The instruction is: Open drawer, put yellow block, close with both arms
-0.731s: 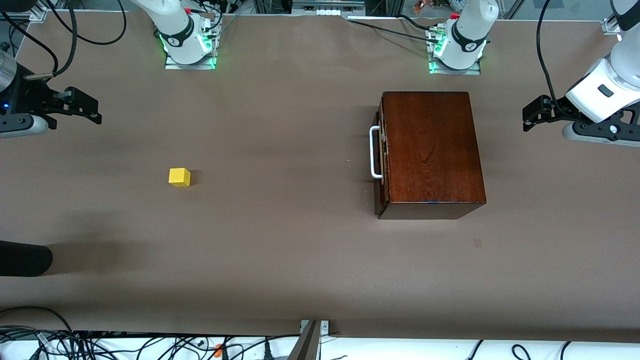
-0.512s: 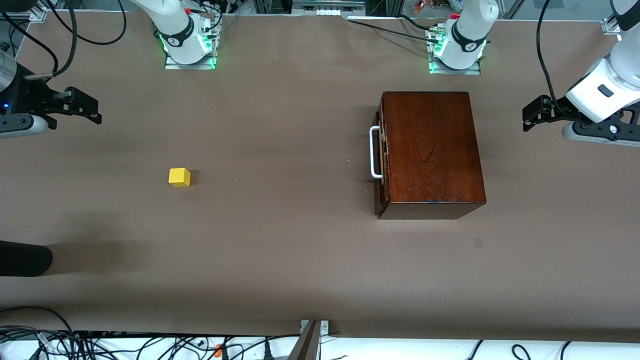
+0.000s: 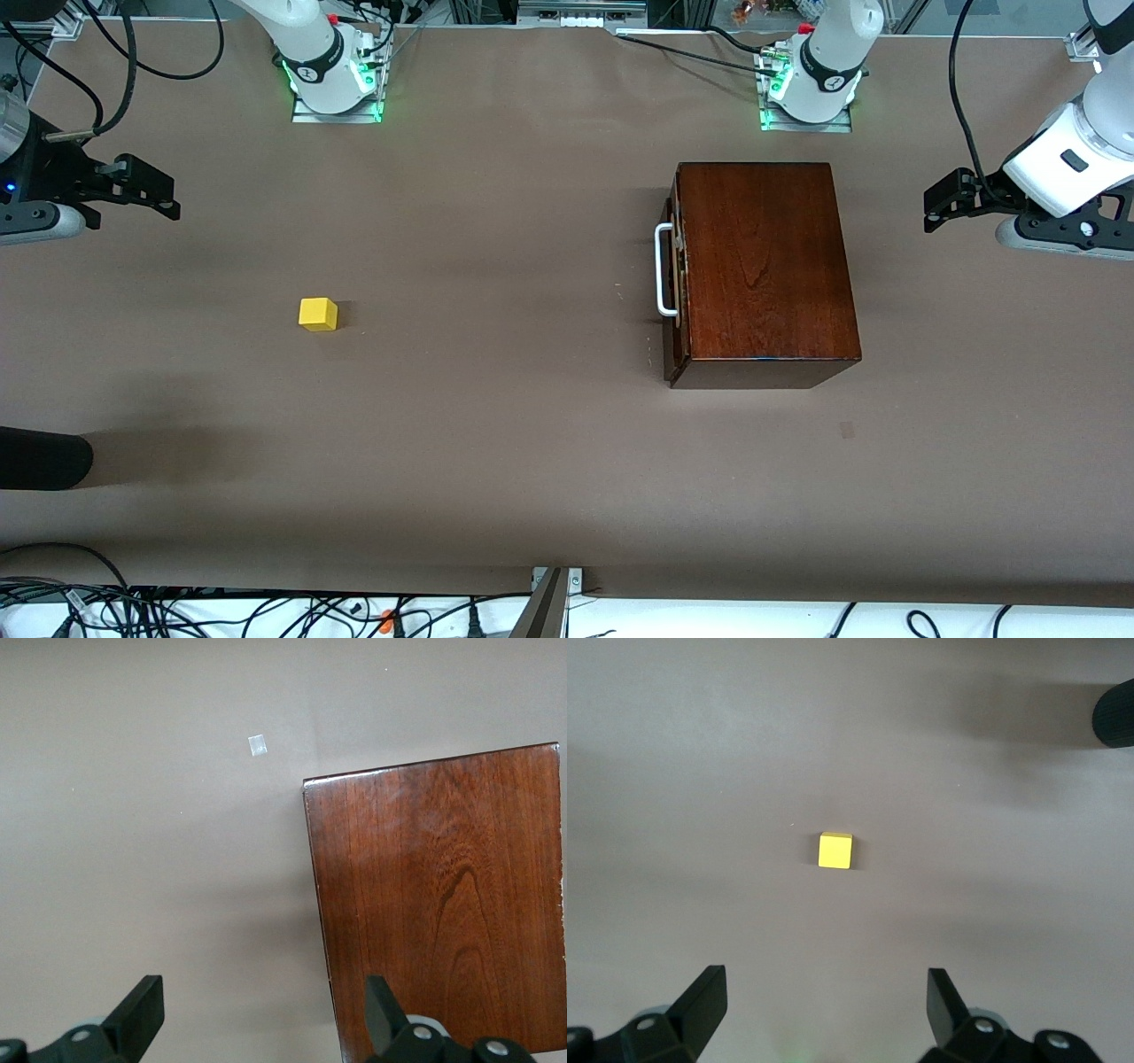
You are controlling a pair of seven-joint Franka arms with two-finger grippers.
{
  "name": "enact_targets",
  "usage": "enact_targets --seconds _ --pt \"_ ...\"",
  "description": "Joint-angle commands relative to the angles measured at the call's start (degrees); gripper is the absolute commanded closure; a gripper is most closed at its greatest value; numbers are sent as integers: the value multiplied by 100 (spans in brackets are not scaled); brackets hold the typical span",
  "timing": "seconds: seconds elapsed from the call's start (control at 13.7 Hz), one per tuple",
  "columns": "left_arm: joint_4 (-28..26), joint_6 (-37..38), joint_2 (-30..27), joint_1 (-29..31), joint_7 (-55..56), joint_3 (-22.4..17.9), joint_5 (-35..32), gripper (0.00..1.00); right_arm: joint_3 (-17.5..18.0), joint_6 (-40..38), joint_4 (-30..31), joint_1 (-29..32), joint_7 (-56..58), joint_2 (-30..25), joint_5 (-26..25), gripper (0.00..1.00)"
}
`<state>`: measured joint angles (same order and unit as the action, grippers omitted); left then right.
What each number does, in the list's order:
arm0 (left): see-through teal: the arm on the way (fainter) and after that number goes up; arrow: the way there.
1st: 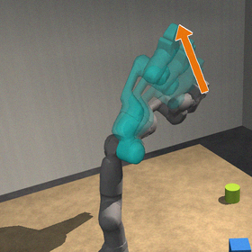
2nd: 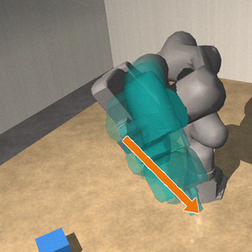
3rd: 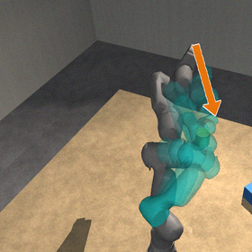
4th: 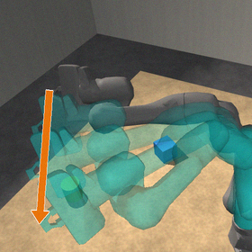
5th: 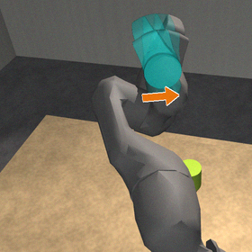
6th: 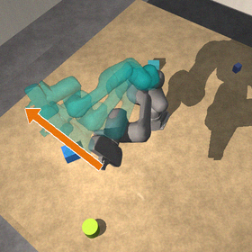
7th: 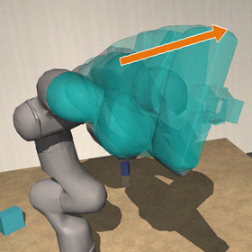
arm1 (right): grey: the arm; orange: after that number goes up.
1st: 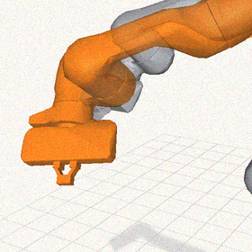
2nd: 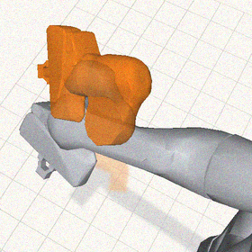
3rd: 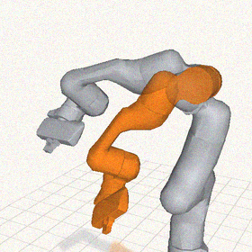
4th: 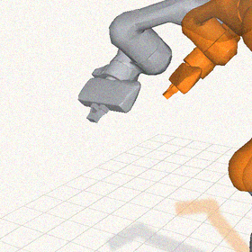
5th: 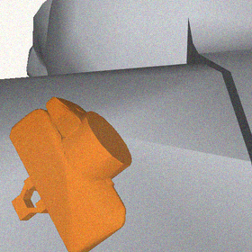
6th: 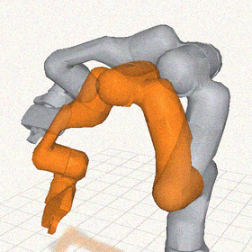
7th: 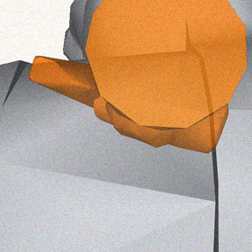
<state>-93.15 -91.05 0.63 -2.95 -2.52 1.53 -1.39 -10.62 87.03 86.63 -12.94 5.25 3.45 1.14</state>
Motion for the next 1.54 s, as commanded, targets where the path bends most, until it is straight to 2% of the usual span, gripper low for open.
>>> enact_targets --seconds 0.0,0.44,0.73,0.95,1.1,1.24,1.46 --pt "254 167 121 22 76 -3 139 0 16 -63 -120 46 -15 50 9 0" --pt "254 219 121 5 76 6 139 0 16 -63 -120 46 -15 50 9 0" --pt "254 867 113 -30 76 58 147 0 16 -55 -120 46 -6 50 9 0" --pt "236 1465 287 -31 68 418 147 0 16 -55 -120 46 -6 50 9 0" --pt "201 1555 490 -31 129 585 496 0 16 -55 -120 46 -6 50 9 0" --pt "175 1171 744 -39 426 909 727 0 16 -63 -120 46 -6 50 9 0" --pt "227 476 1192 -48 1392 1761 614 0 16 -55 -120 46 -6 50 9 0"
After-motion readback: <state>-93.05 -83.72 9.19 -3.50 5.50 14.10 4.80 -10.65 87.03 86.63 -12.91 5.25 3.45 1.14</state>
